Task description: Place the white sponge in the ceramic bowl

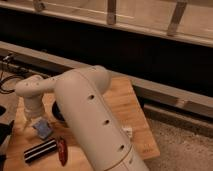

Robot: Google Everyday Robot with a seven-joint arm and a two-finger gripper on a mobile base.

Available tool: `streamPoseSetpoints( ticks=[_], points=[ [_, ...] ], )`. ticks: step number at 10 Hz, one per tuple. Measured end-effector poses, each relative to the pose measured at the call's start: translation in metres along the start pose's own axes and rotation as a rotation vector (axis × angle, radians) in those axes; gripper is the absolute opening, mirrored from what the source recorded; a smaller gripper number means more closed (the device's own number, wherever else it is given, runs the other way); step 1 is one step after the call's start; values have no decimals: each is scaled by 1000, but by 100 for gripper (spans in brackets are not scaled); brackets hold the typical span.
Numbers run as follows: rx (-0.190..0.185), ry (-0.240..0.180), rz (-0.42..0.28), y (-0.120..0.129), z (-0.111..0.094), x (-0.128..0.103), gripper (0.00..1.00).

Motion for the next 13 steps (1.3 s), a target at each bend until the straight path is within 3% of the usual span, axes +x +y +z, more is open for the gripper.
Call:
streamPoseSetpoints(
  ticks=[2, 5, 6, 8, 13],
  points=[
    [28, 6, 32, -6, 0, 5, 83],
    [30, 19, 54, -8, 14, 6, 83],
    [21, 22, 59, -9, 20, 7, 78],
    [2, 30, 61, -6, 28, 7, 59],
    [7, 37, 56, -7, 23, 9, 8]
  ],
)
